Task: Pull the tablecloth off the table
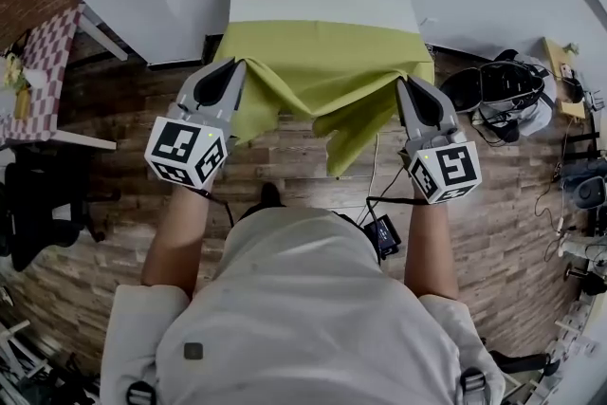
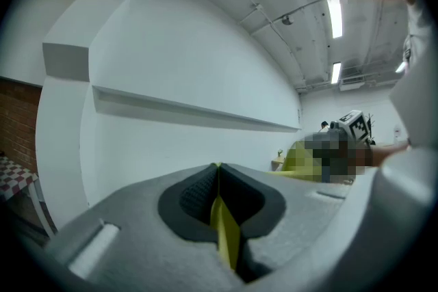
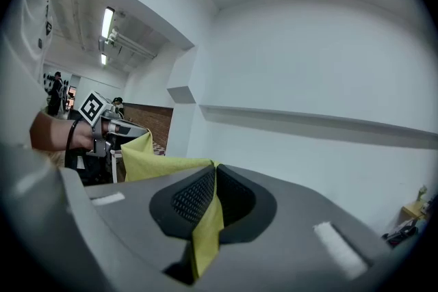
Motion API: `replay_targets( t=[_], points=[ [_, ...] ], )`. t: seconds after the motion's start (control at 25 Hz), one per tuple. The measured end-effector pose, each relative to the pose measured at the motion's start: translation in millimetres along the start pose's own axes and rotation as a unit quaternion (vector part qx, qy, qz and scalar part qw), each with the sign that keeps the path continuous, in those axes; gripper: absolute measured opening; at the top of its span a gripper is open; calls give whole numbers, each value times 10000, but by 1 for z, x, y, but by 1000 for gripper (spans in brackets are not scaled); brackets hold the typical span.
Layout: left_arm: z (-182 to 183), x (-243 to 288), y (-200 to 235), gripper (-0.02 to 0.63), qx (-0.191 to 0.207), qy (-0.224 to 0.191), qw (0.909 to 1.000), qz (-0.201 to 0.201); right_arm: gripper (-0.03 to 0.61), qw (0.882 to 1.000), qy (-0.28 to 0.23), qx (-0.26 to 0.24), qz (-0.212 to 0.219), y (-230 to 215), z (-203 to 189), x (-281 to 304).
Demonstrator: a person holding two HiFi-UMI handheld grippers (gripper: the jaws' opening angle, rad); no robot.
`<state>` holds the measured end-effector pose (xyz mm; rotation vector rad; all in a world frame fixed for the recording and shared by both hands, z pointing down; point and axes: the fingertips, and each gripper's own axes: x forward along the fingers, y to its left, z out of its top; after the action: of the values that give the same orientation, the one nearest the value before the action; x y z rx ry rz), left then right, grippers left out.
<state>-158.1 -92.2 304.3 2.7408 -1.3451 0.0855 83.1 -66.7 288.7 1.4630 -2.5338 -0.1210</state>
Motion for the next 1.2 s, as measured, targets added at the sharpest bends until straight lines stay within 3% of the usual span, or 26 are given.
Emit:
replay_targets(
  t=[0.64,1.2],
  points=[
    [48,-26,-193,8,364,-450,9971,498,17,9936,-734,-190,840,-53,22,-164],
    [89,-49,-276,8,598,-681,9942,577,17,9866,-1277,-268,984,-69,53,-245]
  ],
)
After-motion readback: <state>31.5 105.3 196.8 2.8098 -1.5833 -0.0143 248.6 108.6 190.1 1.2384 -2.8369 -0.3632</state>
